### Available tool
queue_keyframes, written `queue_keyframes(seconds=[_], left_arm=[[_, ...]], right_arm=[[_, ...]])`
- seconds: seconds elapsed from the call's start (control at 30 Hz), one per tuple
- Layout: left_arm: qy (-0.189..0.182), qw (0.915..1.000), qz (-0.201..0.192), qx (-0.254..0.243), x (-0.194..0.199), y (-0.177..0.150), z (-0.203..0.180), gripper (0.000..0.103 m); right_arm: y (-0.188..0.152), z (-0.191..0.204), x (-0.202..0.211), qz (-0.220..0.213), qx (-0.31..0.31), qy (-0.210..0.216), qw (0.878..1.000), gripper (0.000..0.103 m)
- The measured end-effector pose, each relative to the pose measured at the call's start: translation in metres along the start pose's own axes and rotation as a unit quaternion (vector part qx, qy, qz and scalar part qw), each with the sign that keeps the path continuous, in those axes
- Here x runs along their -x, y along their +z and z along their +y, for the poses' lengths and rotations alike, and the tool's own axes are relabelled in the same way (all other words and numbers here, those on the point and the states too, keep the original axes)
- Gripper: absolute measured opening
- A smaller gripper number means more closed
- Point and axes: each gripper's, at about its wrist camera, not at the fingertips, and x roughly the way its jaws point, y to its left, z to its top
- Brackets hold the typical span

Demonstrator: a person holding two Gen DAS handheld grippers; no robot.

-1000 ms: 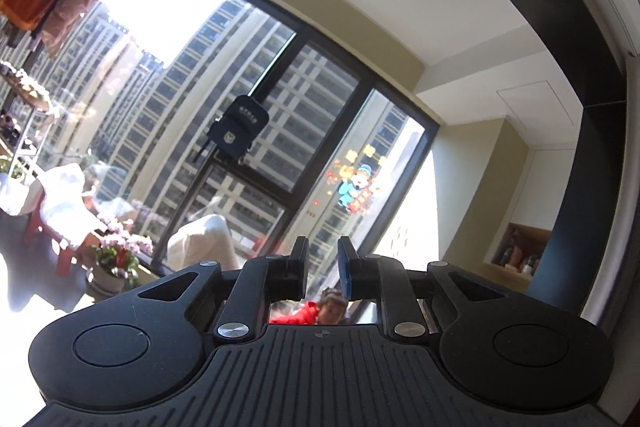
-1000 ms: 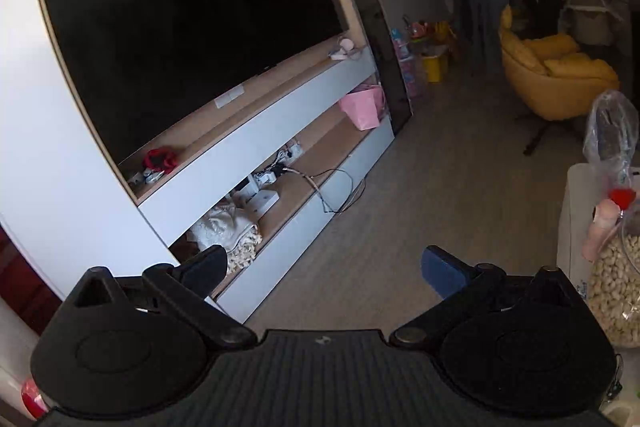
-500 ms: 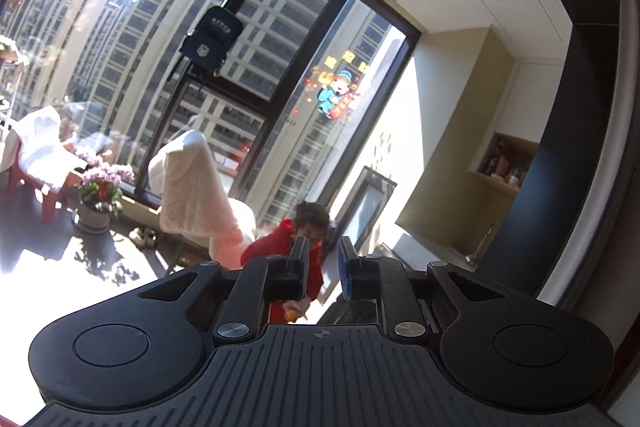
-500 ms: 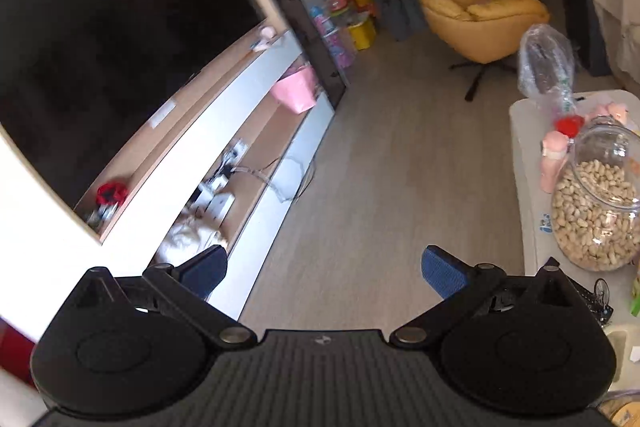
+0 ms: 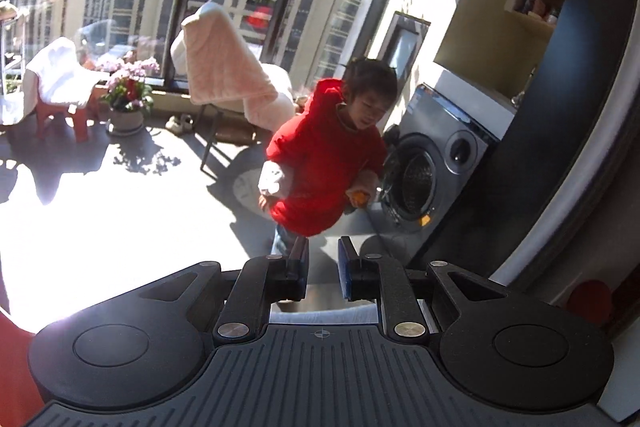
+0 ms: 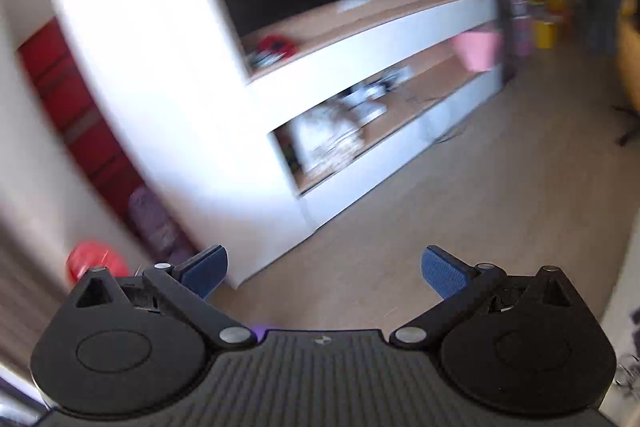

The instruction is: Organize snacks

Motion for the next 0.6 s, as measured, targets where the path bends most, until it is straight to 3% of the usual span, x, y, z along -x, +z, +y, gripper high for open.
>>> queue_keyframes(seconds=[0.07, 0.13, 0.2, 0.23, 0.33, 0.43, 0.5, 0.57, 0.6], left_arm=[[0.047, 0.9983, 0.003, -0.033, -0.014, -0.031, -0.035, 0.018], [0.064, 0.9968, 0.043, -0.02, -0.04, -0.064, -0.065, 0.018], [0.062, 0.9943, 0.087, -0.005, -0.069, -0.094, -0.09, 0.018], [0.065, 0.9928, 0.1, -0.011, -0.081, -0.108, -0.102, 0.018], [0.062, 0.9898, 0.125, -0.029, -0.105, -0.143, -0.129, 0.018], [0.027, 0.9866, 0.155, -0.042, -0.122, -0.17, -0.136, 0.018], [0.011, 0.9835, 0.181, -0.005, -0.127, -0.187, -0.128, 0.018], [0.011, 0.9795, 0.199, 0.028, -0.126, -0.2, -0.117, 0.018], [0.019, 0.9773, 0.209, 0.029, -0.125, -0.207, -0.112, 0.018]], right_arm=[[-0.038, 0.058, -0.043, 0.038, 0.135, 0.067, 0.988, 0.103], [-0.083, 0.111, -0.073, 0.078, 0.263, 0.126, 0.953, 0.103], [-0.124, 0.152, -0.088, 0.107, 0.346, 0.182, 0.914, 0.103], [-0.146, 0.174, -0.091, 0.1, 0.382, 0.203, 0.896, 0.102], [-0.198, 0.212, -0.097, 0.034, 0.452, 0.192, 0.871, 0.102], [-0.239, 0.228, -0.113, -0.022, 0.498, 0.143, 0.855, 0.102], [-0.251, 0.229, -0.12, 0.008, 0.485, 0.143, 0.863, 0.102], [-0.241, 0.215, -0.115, 0.068, 0.45, 0.185, 0.871, 0.102], [-0.242, 0.211, -0.11, 0.086, 0.443, 0.207, 0.868, 0.103]])
